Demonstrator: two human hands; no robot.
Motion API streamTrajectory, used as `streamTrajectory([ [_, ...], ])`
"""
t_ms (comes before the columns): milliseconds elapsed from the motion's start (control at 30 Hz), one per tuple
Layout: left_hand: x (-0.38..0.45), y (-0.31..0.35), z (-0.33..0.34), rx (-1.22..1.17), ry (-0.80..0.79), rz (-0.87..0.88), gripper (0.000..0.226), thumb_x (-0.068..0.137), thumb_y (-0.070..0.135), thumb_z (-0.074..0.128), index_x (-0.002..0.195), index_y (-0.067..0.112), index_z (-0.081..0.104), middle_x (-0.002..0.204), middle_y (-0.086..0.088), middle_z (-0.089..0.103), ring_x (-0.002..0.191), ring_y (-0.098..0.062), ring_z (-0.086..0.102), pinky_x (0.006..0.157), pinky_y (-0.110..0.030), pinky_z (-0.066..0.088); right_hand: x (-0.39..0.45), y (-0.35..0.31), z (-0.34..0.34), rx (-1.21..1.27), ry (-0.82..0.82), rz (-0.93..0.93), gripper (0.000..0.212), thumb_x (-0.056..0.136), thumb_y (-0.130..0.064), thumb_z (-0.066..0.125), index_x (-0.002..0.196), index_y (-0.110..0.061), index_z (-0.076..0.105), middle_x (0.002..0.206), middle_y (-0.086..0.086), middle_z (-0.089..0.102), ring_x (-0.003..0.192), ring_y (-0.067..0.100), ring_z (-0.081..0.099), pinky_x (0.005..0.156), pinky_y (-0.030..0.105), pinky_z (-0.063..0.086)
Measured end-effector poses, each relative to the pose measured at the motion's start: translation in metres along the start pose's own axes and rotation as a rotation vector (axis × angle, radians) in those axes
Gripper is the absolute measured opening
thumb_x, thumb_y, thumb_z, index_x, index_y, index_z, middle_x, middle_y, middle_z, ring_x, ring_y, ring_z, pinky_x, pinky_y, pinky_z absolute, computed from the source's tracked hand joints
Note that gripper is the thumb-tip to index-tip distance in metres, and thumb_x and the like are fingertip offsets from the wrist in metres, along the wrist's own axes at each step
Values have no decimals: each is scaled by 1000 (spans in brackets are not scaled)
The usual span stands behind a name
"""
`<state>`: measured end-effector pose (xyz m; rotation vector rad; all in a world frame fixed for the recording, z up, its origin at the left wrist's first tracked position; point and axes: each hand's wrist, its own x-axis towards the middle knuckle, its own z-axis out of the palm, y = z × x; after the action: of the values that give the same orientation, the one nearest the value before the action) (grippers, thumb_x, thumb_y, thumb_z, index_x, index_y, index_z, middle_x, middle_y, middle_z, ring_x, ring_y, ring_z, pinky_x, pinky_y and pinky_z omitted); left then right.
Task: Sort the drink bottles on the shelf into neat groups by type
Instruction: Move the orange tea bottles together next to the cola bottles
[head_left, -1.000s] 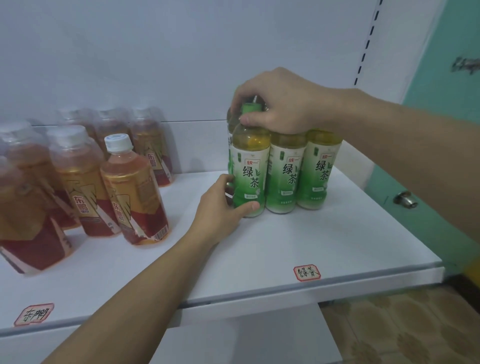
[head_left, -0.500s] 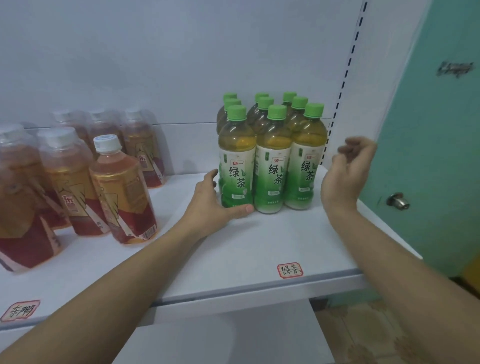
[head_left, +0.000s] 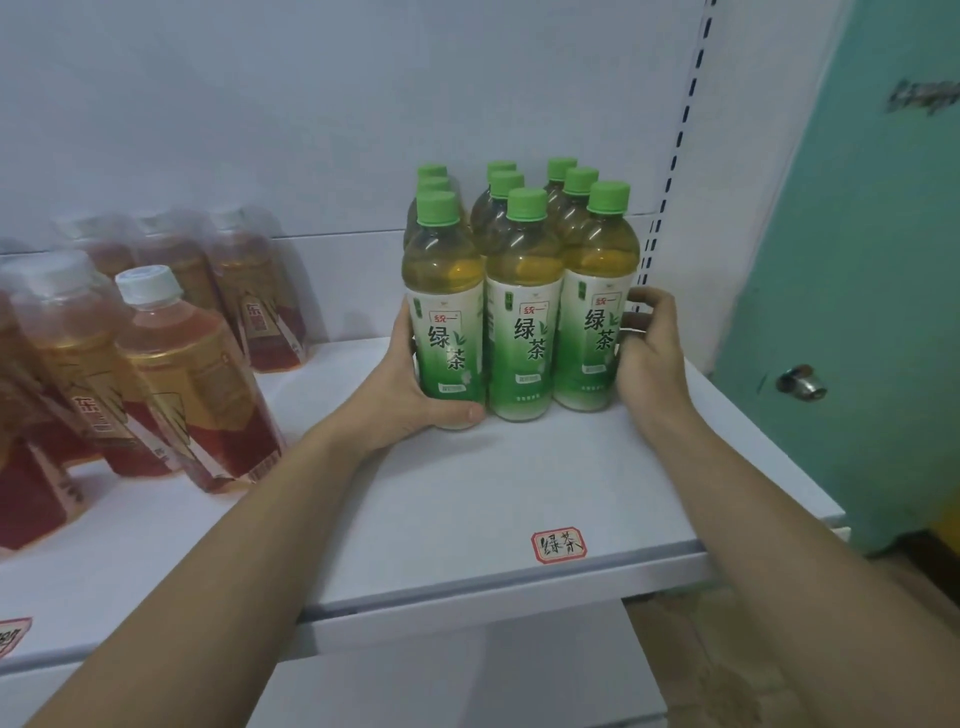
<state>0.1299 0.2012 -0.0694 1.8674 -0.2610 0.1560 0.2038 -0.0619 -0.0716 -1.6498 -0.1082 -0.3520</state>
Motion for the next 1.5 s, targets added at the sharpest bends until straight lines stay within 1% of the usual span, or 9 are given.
streamTrajectory([
  [133,2,1,13,57,61,106,103,70,-20,80,146,20,25,115,23,68,105,0,69,78,-16,56,-7,-4,-4,98,-149,-60,70,73,10,43,124,-38,44,106,-1,60,84,-7,64,69,20,54],
  [300,2,-1,18,105,115,141,94,71,-12,84,140,23,30,115,20,68,104,-1,69,79,-14,54,-16,-7,0,40,-365,-146,77,70,7,56,139,-21,34,118,6,61,103,9,64,81,20,53],
  [533,2,-3,16,260,174,89,97,61,35,92,135,41,30,114,33,66,100,11,66,71,-2,48,-15,-3,5,19,-321,-139,85,73,15,62,144,-17,31,119,-2,63,106,8,67,82,21,55],
  [933,0,-5,14,234,140,26,113,61,38,92,149,35,22,119,33,64,107,10,64,84,-12,51,-14,1,5,-40,-280,-86,86,66,-4,66,144,-19,32,116,-7,64,102,2,67,87,24,55],
  [1100,-5,5,12,278,133,-33,130,66,30,95,159,17,6,143,12,57,129,-7,57,110,-35,47,-22,-6,3,-132,-259,-101,98,74,7,73,153,-15,19,130,0,59,114,9,64,101,37,53],
  [1233,-25,28,9,536,70,-176,142,72,46,89,159,11,-18,162,-3,37,141,-20,45,101,-18,37,-42,-20,-11,-289,-134,-93,123,72,-19,88,159,-29,2,146,6,49,129,18,52,106,34,41],
  [1367,-75,43,-12,716,-45,-144,110,81,63,69,163,20,11,162,-1,37,140,-17,48,109,-34,45,-87,-27,-19,-347,8,-157,82,76,-26,86,141,-34,37,115,-1,63,106,13,60,95,37,52],
  [1433,-104,50,-24,585,-193,-44,72,91,47,69,154,27,40,147,12,55,126,-4,59,104,-33,52,-113,-33,-5,-406,-110,-193,43,78,-19,81,111,-33,58,78,-9,64,76,5,60,75,23,52],
  [1500,-126,56,-39,578,-258,20,43,95,35,67,137,30,59,124,18,69,112,-2,66,95,-28,56,-136,-39,20,-482,-335,-202,25,79,-18,76,94,-32,62,69,-8,62,65,6,57,62,19,45],
])
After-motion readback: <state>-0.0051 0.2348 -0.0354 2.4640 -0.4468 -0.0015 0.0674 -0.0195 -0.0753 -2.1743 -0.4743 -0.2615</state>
